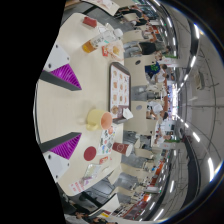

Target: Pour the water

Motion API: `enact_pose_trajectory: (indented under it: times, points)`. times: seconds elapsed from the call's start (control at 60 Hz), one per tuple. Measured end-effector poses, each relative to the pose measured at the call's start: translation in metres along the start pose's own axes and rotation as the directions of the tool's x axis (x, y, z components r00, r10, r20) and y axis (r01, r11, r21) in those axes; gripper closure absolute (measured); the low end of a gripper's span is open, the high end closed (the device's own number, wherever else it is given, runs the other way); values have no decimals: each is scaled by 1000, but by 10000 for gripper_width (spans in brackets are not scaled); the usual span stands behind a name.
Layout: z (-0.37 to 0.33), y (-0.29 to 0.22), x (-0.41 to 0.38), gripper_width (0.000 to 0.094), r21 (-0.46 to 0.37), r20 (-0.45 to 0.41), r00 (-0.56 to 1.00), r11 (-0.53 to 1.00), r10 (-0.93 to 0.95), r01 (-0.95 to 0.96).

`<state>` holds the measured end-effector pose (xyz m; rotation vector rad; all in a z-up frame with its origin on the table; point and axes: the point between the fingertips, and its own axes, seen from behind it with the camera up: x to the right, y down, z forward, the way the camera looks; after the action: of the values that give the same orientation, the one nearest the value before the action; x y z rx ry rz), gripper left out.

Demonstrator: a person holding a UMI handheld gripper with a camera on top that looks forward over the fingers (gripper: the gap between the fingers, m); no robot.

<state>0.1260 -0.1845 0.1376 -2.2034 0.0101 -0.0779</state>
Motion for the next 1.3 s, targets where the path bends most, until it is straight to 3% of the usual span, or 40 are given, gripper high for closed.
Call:
enact_pose_trajectory:
  times: [0.383,0.65,0.983,1.117,1.233,1.3]
  points:
    - [-20,43,-71,89,-33,-56,998,999,0,-2]
    - [-21,74,-191,89,-41,3,996,996,85,-84]
    - [36,8,-332,82,120,164,985,989,60,-80]
    - [83,-26,-343,88,204,123,992,978,23,-48]
    - [125,-41,-338,102,227,95,995,973,31,-52]
    - [142,-43,-335,210,229,93,995,972,31,-51]
